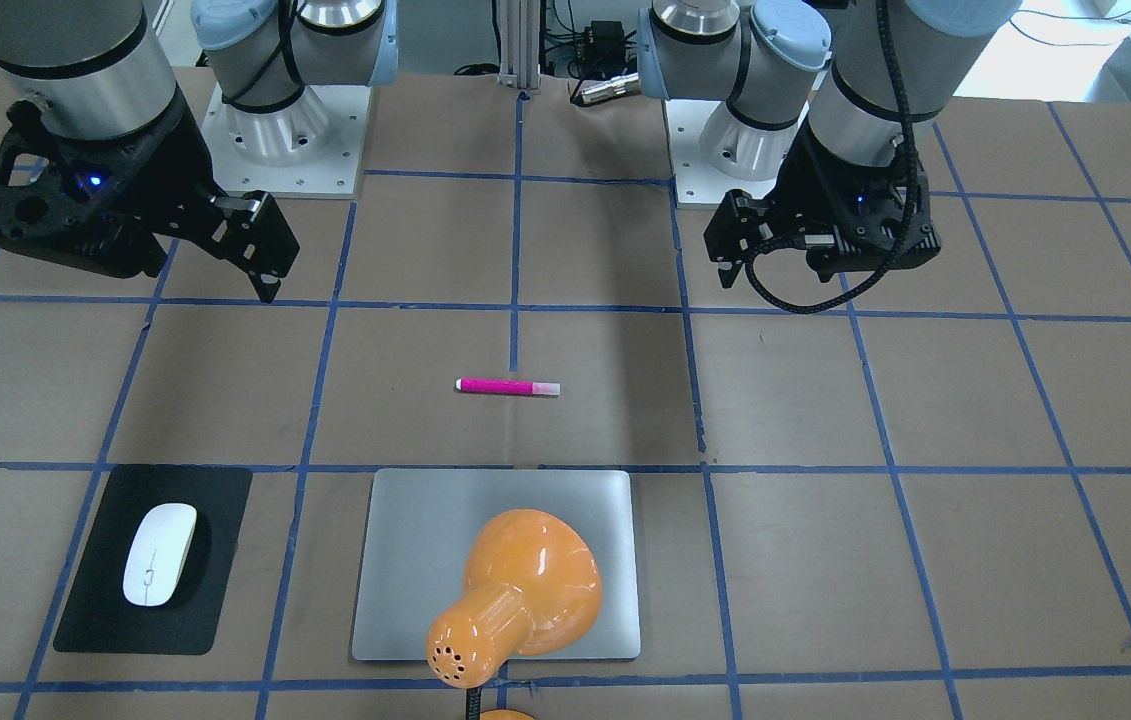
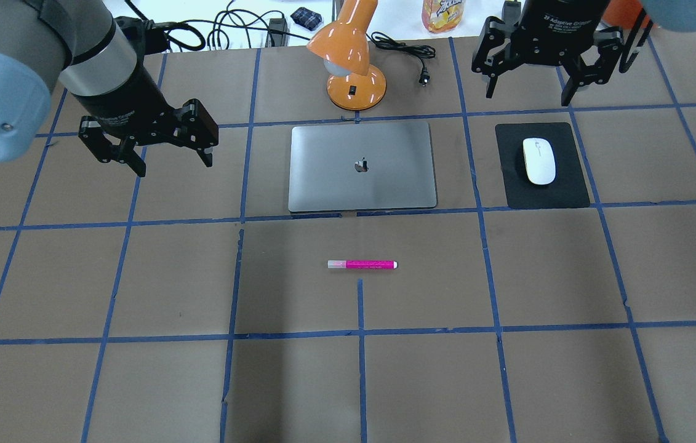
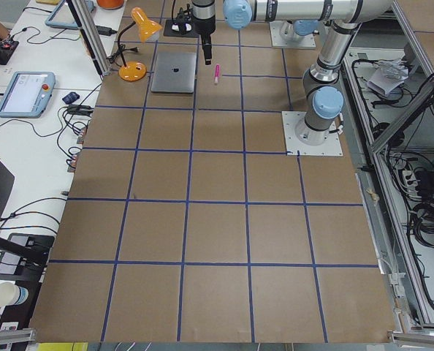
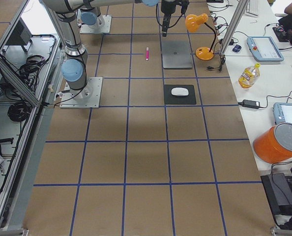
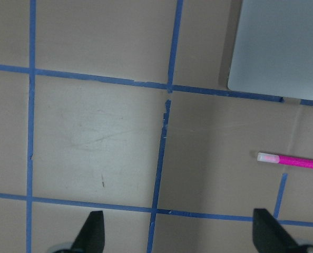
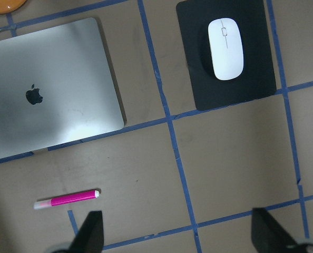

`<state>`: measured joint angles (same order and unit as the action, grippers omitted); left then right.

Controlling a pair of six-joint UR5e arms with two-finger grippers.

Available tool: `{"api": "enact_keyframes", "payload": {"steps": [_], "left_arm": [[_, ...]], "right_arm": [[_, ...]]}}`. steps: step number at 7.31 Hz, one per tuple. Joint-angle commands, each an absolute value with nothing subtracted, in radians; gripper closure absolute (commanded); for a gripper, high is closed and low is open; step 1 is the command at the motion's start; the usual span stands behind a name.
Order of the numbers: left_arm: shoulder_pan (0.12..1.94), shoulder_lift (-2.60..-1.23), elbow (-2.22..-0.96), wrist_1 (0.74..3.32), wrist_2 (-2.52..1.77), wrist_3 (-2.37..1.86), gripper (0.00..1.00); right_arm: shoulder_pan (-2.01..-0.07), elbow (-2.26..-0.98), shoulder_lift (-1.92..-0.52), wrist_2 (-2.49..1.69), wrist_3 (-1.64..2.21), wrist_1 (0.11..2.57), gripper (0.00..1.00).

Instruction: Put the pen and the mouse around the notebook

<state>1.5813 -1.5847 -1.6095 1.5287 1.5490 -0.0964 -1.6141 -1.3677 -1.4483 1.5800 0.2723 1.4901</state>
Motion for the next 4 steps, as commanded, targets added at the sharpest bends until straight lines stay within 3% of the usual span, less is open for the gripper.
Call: {"api": "enact_keyframes", "payload": {"steps": [1,4], "left_arm": [[1.606,-1.586,-1.612,1.49,1.549,-0.033,0.0],[1.605,-1.588,-1.597,1.509,1.549,-0.029,0.0]], "right_arm": [[-1.615,-1.396,-1.456,1.523,0.273,1.494,0.0],[-1.615,-1.397,-1.457,1.548,0.272,1.494,0.0]]}}
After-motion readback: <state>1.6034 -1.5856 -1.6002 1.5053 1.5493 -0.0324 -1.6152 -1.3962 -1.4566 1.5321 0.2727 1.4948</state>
